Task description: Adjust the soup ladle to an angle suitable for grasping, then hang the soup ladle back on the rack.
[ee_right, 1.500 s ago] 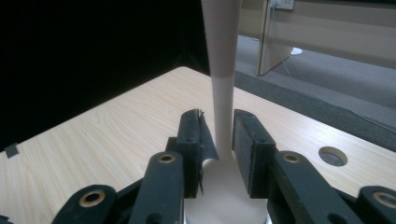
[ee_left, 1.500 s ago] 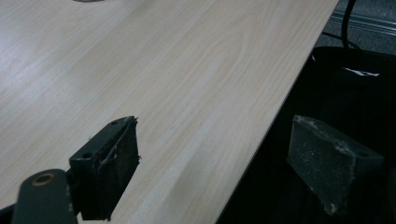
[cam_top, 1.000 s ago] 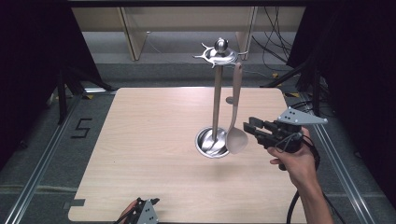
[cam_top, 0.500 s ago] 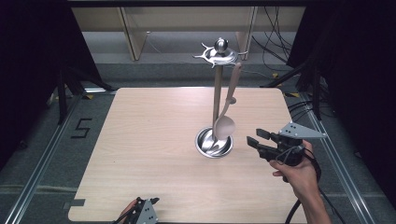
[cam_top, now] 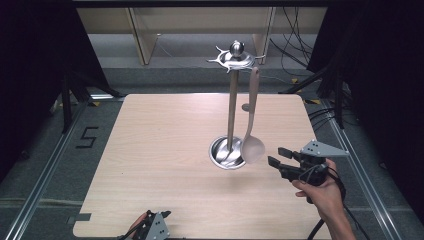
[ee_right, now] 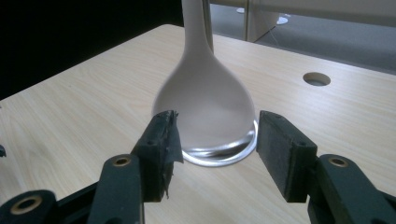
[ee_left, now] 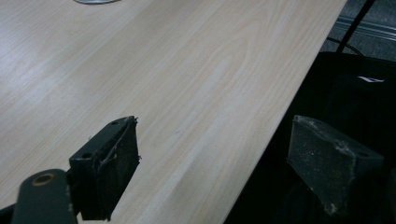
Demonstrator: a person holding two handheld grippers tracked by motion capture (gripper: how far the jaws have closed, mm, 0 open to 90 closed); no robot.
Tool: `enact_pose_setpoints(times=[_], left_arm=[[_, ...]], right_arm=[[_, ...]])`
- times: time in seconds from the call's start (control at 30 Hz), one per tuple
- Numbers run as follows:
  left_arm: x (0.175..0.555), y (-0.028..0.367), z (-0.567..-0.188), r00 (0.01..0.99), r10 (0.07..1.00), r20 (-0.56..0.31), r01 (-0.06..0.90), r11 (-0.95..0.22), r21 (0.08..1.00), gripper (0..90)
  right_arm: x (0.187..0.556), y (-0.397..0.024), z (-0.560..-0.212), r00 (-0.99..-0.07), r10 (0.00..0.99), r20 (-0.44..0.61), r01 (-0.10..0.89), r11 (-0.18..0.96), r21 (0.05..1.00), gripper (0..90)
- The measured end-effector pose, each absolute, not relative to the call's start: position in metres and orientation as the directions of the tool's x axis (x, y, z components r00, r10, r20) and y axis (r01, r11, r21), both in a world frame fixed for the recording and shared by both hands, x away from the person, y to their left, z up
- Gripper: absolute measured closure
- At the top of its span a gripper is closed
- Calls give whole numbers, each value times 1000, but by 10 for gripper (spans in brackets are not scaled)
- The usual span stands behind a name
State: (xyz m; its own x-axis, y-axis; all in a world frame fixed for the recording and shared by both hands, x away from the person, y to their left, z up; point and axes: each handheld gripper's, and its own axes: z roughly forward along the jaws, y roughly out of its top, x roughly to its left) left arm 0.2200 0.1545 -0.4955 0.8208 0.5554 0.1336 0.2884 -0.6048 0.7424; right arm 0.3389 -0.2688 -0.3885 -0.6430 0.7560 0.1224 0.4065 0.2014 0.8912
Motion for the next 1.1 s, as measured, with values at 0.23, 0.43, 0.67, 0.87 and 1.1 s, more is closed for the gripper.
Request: enact_pose_setpoints(times=[0.23, 0.43, 0.67, 0.87, 1.1], left_arm=[[220, 157, -495, 810, 568, 142, 293, -604, 741, 155], [219, 156, -495, 810, 572, 129, 298, -591, 750, 155], [219, 155, -495, 815, 562, 143, 288, -607, 741, 155], [218, 155, -495, 816, 561, 138, 290, -604, 742, 154], [217, 158, -494, 801, 580, 148, 296, -599, 744, 154]], right_arm=[[336, -275, -396, -647, 751, 133, 409, 195, 892, 476], [333, -276, -404, -635, 761, 136, 438, 209, 874, 476], [327, -280, -408, -623, 766, 156, 462, 199, 865, 447], [323, -288, -414, -615, 772, 159, 464, 191, 865, 405], [317, -296, -419, -600, 782, 166, 486, 192, 853, 384]])
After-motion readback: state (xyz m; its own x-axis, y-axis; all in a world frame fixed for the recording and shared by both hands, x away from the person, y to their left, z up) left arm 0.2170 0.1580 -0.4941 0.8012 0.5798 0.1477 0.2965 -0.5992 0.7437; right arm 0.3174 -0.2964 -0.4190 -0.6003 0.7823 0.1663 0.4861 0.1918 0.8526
